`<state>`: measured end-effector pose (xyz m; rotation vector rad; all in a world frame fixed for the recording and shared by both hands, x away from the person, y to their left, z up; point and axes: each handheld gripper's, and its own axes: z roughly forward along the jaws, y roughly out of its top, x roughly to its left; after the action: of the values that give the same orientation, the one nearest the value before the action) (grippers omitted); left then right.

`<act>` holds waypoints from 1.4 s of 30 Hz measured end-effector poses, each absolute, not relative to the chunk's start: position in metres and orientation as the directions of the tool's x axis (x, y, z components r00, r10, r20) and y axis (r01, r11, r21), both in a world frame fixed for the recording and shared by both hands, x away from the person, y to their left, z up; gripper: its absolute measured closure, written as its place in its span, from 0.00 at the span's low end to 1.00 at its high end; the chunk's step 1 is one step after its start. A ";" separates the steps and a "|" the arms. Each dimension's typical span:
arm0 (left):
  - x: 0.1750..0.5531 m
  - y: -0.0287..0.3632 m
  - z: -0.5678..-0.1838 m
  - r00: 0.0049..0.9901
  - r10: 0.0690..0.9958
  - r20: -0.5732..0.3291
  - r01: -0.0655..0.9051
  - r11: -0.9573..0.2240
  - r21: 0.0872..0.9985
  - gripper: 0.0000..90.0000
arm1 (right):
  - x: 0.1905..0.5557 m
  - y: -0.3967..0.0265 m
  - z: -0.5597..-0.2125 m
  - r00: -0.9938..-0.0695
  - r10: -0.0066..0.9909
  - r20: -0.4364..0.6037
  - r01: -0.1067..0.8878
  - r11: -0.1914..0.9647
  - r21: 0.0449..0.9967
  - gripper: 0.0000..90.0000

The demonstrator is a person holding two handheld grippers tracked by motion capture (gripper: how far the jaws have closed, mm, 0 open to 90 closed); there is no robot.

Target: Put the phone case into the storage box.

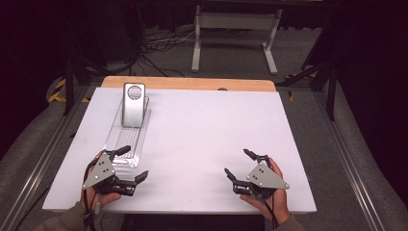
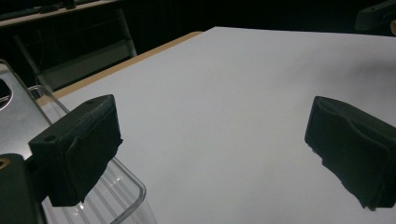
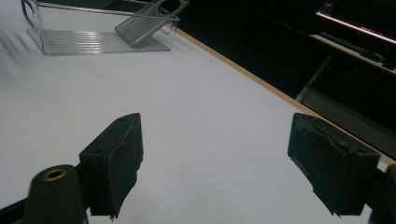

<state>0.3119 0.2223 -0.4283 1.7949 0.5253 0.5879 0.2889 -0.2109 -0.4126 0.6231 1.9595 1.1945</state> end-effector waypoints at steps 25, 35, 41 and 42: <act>0.312 0.223 -0.427 0.788 0.601 0.131 0.054 -0.281 0.958 0.05 | 0.289 -0.207 -0.415 -0.608 0.712 -0.350 0.031 0.462 0.886 0.22; 0.313 0.222 -0.427 0.787 0.602 0.134 0.052 -0.282 0.958 0.05 | 0.288 -0.207 -0.415 -0.609 0.713 -0.348 0.030 0.459 0.888 0.22; 0.313 0.222 -0.427 0.787 0.602 0.135 0.052 -0.282 0.958 0.05 | 0.288 -0.207 -0.414 -0.608 0.713 -0.348 0.027 0.458 0.889 0.22; 0.313 0.222 -0.427 0.787 0.602 0.137 0.050 -0.284 0.958 0.05 | 0.288 -0.207 -0.414 -0.608 0.712 -0.350 0.026 0.459 0.888 0.22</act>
<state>0.3133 0.2221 -0.4270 1.7975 0.5042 0.5812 0.2879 -0.2073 -0.4142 0.6153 1.9706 1.1834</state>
